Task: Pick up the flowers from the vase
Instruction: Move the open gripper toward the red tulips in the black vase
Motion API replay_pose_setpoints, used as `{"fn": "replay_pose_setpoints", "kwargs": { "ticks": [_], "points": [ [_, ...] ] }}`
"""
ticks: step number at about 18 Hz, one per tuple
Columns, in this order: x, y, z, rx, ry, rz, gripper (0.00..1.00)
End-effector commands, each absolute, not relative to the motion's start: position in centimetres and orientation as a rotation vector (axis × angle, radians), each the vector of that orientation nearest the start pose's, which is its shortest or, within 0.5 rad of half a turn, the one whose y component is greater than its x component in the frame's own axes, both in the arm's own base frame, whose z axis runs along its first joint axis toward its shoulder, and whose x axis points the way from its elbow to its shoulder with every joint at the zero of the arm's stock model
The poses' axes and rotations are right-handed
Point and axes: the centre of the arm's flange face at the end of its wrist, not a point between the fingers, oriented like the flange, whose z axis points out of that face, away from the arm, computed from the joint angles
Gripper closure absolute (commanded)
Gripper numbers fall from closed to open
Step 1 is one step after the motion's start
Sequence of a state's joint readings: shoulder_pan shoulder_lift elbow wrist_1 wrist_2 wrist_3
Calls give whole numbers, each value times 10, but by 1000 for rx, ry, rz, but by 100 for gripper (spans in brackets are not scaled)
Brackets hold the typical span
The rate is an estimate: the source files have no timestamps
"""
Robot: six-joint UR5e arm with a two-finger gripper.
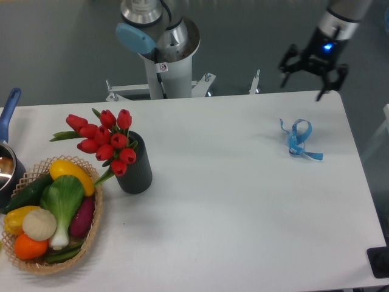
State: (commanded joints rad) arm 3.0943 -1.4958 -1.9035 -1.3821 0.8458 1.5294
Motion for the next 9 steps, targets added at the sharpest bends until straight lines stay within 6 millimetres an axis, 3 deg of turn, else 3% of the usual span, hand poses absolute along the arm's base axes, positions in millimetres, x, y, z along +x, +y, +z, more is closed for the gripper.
{"fn": "replay_pose_setpoints", "kwargs": {
  "ticks": [4,9],
  "points": [
    [-392,248,413,-2387,69,-132,0],
    [-350,303,409,-2349,232,-214,0]
  ]
}}
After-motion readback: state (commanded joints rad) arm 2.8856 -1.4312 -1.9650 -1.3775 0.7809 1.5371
